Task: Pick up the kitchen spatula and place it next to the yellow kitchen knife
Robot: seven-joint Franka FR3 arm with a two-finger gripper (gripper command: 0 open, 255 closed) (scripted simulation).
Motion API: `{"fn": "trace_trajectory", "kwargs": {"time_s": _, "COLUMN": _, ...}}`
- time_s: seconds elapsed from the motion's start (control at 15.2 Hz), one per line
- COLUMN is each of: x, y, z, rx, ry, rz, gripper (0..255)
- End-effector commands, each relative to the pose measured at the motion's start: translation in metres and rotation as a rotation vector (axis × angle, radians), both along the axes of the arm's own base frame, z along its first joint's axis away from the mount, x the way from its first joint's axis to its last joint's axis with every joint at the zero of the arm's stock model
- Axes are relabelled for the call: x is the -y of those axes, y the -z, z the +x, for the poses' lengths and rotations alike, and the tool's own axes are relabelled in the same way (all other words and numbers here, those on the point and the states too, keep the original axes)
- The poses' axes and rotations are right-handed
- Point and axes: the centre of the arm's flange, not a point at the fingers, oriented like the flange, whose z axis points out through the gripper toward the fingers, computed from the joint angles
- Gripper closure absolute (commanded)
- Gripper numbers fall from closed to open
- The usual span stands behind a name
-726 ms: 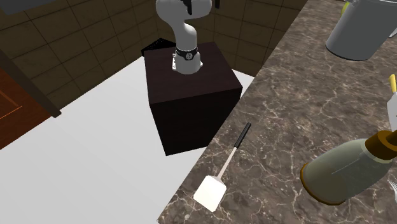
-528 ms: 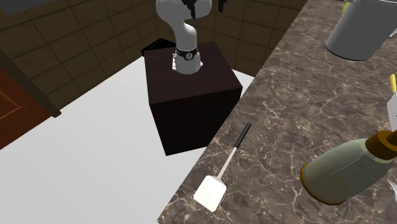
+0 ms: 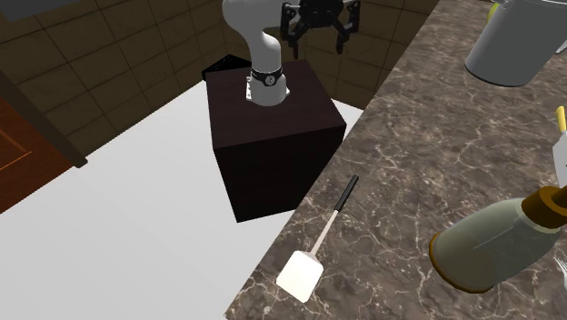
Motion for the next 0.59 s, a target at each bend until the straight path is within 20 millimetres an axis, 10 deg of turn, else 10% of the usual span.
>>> {"fn": "trace_trajectory", "kwargs": {"time_s": 0.0, "x": -0.003, "y": 0.014, "z": 0.025, "rx": -0.002, "ry": 0.058, "rz": -0.003, "gripper": 0}}
{"fn": "trace_trajectory", "kwargs": {"time_s": 0.53, "x": -0.003, "y": 0.058, "z": 0.120, "rx": -0.012, "ry": 0.278, "rz": -0.016, "gripper": 0}}
